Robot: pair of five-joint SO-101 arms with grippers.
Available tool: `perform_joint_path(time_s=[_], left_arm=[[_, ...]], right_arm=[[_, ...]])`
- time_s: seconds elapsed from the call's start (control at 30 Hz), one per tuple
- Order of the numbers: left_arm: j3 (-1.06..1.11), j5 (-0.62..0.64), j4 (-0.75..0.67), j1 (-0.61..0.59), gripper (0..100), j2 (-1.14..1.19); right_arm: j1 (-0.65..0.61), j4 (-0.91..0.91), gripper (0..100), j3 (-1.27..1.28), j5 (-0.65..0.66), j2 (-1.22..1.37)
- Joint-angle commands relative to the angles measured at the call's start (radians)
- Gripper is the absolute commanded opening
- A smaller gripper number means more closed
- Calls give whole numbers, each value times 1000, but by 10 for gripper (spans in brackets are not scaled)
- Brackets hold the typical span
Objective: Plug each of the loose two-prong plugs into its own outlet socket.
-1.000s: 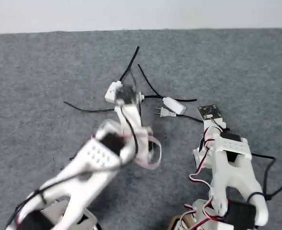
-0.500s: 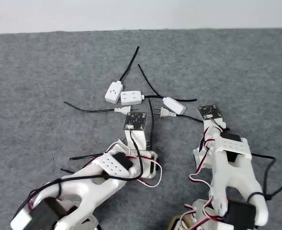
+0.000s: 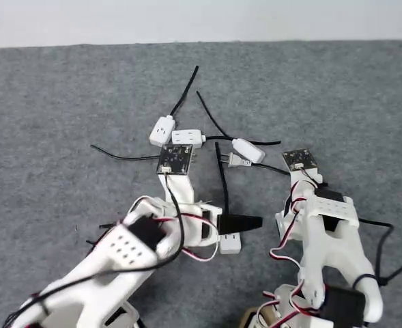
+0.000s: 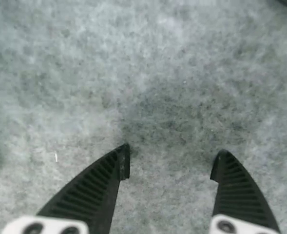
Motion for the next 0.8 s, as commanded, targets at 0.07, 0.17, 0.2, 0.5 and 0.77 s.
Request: perform_joint_path(time_s=[0.07, 0.17, 0.2, 0.5, 0.77], left_arm=[[73, -17, -106, 138, 525, -120], [85, 43, -184, 138, 525, -14], [84, 51, -204, 138, 525, 34], [-38, 95, -265, 157, 525, 365], [-15, 91, -258, 236, 525, 229]], right_arm=[[-15, -5, 266, -26, 5, 1], [-15, -5, 266, -26, 5, 1], [-15, -5, 266, -25, 5, 1], [-15, -5, 266, -25, 5, 1], [-16, -5, 266, -25, 5, 1]])
